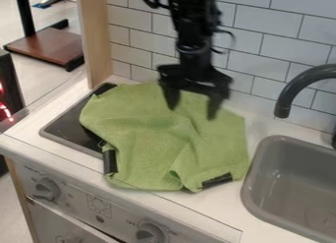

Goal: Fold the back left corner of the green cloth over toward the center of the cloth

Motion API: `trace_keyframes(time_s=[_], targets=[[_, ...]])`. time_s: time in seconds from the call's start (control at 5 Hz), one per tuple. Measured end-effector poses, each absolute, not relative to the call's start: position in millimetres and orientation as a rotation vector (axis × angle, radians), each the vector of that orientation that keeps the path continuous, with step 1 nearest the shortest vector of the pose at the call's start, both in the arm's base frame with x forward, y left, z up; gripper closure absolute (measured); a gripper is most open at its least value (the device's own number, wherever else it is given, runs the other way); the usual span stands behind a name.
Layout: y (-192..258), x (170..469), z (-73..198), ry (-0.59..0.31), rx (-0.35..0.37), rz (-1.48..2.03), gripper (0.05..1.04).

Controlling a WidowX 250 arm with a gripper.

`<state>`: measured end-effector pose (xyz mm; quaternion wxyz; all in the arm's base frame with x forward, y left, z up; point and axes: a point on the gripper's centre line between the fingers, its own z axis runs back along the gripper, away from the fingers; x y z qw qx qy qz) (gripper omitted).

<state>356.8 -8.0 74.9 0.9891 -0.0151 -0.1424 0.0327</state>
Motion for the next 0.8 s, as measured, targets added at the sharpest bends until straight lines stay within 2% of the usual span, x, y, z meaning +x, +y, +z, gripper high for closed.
trace_keyframes(time_s=[0.2,0.6,0.8], targets=[[36,362,78,-0.325,0.044,0.157,0.083],[99,373,86,-0.387,0.129,0.288,0.083],[126,391,72,-0.360,0.137,0.359,0.083]])
